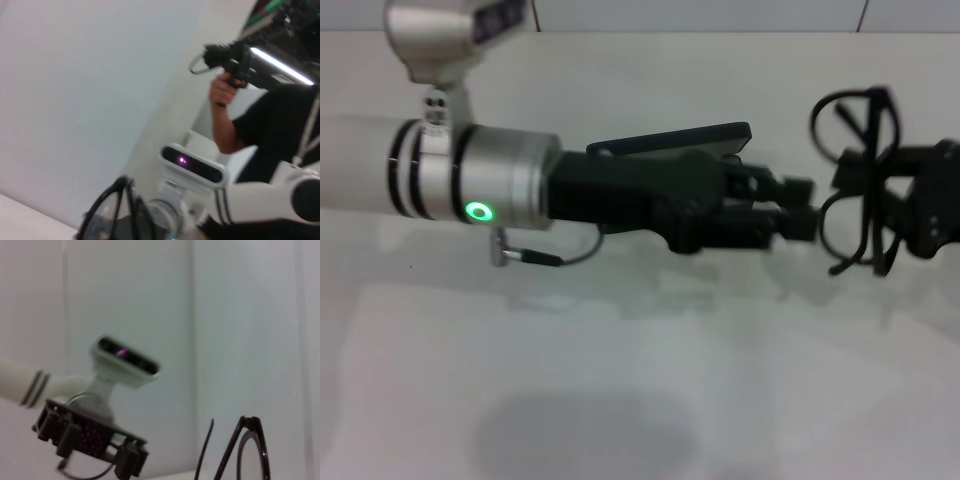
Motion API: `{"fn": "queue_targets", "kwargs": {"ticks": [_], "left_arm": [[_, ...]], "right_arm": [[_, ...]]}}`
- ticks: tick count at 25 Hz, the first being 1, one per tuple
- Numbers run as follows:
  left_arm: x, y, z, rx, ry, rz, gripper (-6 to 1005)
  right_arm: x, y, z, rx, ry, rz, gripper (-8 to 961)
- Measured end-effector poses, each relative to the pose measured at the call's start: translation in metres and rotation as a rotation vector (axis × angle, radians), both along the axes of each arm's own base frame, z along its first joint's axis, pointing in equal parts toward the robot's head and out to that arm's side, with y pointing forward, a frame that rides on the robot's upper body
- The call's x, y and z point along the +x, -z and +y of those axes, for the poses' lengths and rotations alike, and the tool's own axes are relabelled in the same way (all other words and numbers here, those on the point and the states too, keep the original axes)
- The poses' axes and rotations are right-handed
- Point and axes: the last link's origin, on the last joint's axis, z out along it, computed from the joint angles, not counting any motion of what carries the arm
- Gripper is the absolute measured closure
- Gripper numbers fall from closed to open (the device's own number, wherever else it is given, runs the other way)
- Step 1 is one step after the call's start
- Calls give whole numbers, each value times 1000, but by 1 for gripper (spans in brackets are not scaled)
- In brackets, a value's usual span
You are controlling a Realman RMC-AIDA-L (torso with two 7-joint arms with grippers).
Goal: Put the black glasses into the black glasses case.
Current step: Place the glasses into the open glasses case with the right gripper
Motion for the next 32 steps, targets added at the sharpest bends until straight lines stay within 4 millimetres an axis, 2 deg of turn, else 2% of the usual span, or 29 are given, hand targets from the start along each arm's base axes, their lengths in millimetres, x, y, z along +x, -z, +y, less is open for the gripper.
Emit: {"fn": "queue_targets", "kwargs": {"ticks": [3,7,8,9,10,12,14,21,27,32], "left_arm": [[-16,-10,8,89,-59,2,539],[-55,-28,26,332,-234,18,539],[-72,-37,33,450,-311,16,539],[-72,-37,33,450,-311,16,539],[-82,-42,35,518,-358,13,539],[-100,-49,38,628,-439,17,539],[-104,-51,39,650,-456,19,539],[-114,-56,48,728,-523,41,539],[-112,-60,55,761,-545,36,539],[-108,-61,62,771,-547,35,539]], "right_arm": [[1,-7,1,105,-24,16,825],[-10,-5,7,153,-106,-37,823],[-13,-3,11,156,-118,-68,822],[-19,0,17,162,-133,-110,822],[-19,0,17,162,-133,-110,821],[-37,16,37,236,-140,-278,820],[-41,20,42,265,-140,-327,819],[-76,62,50,350,-227,-540,814],[-83,92,51,410,-290,-710,810],[-90,106,46,469,-329,-784,807]]}}
